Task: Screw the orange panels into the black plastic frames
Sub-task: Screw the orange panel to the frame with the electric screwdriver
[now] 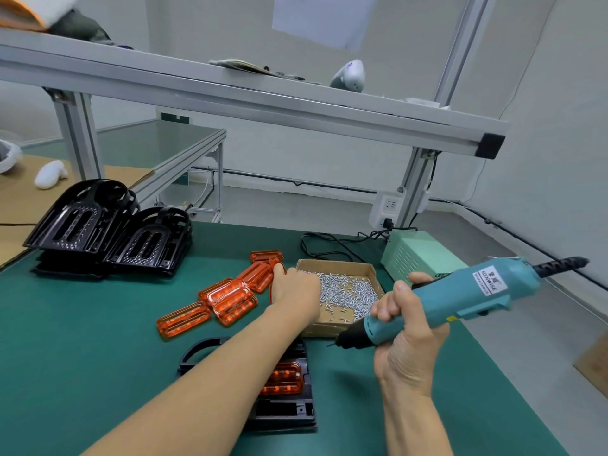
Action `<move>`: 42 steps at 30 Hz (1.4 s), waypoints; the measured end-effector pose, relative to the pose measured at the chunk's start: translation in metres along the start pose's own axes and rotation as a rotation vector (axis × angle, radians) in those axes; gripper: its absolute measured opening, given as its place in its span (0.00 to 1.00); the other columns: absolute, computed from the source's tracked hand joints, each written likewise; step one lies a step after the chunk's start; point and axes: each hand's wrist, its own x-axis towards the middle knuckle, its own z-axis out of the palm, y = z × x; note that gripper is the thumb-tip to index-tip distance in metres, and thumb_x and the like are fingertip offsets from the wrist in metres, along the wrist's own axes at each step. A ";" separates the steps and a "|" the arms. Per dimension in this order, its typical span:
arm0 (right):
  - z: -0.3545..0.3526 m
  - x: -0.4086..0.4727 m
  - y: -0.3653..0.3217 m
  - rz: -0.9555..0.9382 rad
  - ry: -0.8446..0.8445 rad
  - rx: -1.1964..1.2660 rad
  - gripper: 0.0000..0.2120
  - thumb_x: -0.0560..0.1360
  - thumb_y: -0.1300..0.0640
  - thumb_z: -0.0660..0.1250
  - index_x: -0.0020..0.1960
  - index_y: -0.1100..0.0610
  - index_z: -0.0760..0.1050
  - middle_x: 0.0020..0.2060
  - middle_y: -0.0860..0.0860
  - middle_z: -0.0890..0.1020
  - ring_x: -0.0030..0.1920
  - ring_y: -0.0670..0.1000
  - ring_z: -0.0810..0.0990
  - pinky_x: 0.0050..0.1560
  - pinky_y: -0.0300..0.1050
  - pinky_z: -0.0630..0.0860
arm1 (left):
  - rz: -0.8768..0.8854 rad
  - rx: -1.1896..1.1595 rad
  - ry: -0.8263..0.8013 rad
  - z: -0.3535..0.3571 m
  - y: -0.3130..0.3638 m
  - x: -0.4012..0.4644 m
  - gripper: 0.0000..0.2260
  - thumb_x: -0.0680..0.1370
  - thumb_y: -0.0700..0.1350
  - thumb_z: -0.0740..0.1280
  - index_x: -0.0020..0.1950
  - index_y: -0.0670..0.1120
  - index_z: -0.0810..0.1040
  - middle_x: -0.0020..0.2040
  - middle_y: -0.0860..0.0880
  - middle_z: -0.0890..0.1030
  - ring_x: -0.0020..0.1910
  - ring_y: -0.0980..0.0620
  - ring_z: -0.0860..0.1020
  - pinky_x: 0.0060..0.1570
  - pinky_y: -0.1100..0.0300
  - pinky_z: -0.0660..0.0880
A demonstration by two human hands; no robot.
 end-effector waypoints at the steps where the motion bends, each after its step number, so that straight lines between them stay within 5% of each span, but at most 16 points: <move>1: 0.000 0.000 0.000 0.004 -0.001 -0.002 0.09 0.68 0.65 0.66 0.47 0.56 0.72 0.23 0.48 0.68 0.23 0.48 0.67 0.28 0.39 0.70 | 0.004 0.013 0.004 0.001 0.001 0.001 0.13 0.74 0.44 0.68 0.35 0.49 0.65 0.48 0.47 0.80 0.53 0.46 0.73 0.59 0.47 0.60; 15: -0.001 0.000 0.001 0.022 0.024 0.008 0.10 0.67 0.66 0.66 0.46 0.56 0.72 0.23 0.49 0.67 0.23 0.48 0.66 0.28 0.40 0.69 | 0.238 0.215 -0.112 -0.002 0.005 0.012 0.09 0.76 0.38 0.61 0.37 0.45 0.65 0.53 0.45 0.79 0.59 0.42 0.72 0.68 0.43 0.54; 21: -0.002 0.001 0.001 0.022 0.021 0.005 0.09 0.68 0.65 0.66 0.45 0.56 0.72 0.23 0.49 0.68 0.23 0.48 0.67 0.27 0.41 0.69 | 0.255 0.293 -0.117 -0.003 0.004 0.016 0.04 0.76 0.39 0.61 0.45 0.46 0.68 0.57 0.44 0.78 0.65 0.41 0.68 0.69 0.40 0.50; 32: -0.001 0.001 0.002 0.030 0.032 0.010 0.09 0.68 0.66 0.65 0.45 0.56 0.72 0.23 0.49 0.67 0.22 0.48 0.66 0.26 0.40 0.68 | 0.339 0.301 -0.246 -0.016 0.002 0.016 0.03 0.78 0.40 0.60 0.45 0.44 0.68 0.57 0.43 0.77 0.63 0.42 0.68 0.69 0.40 0.50; 36: -0.002 0.002 0.001 0.036 0.027 0.009 0.09 0.68 0.65 0.66 0.46 0.56 0.72 0.23 0.49 0.67 0.23 0.48 0.67 0.27 0.41 0.69 | 0.230 -0.163 -0.216 -0.023 -0.009 0.006 0.10 0.79 0.44 0.60 0.38 0.44 0.69 0.42 0.41 0.77 0.48 0.46 0.72 0.62 0.47 0.63; 38: -0.003 0.001 0.001 0.040 0.024 0.002 0.09 0.68 0.65 0.66 0.46 0.56 0.72 0.23 0.49 0.67 0.23 0.48 0.67 0.27 0.41 0.69 | 0.148 -0.554 -0.146 -0.023 -0.020 -0.003 0.08 0.76 0.41 0.61 0.38 0.42 0.73 0.37 0.44 0.75 0.35 0.50 0.71 0.43 0.60 0.73; 40: -0.002 0.001 0.001 0.047 0.020 0.008 0.08 0.68 0.65 0.66 0.46 0.56 0.72 0.23 0.49 0.67 0.23 0.48 0.67 0.27 0.41 0.69 | 0.033 -0.834 -0.039 -0.023 -0.032 -0.016 0.06 0.74 0.38 0.64 0.37 0.39 0.77 0.34 0.47 0.78 0.28 0.56 0.71 0.27 0.68 0.69; 42: -0.001 0.000 0.001 0.058 0.014 0.018 0.08 0.68 0.65 0.66 0.45 0.55 0.73 0.24 0.48 0.67 0.23 0.47 0.67 0.28 0.40 0.69 | -0.083 -1.071 0.013 -0.022 -0.042 -0.031 0.06 0.72 0.36 0.65 0.35 0.41 0.78 0.32 0.49 0.81 0.29 0.56 0.72 0.27 0.67 0.69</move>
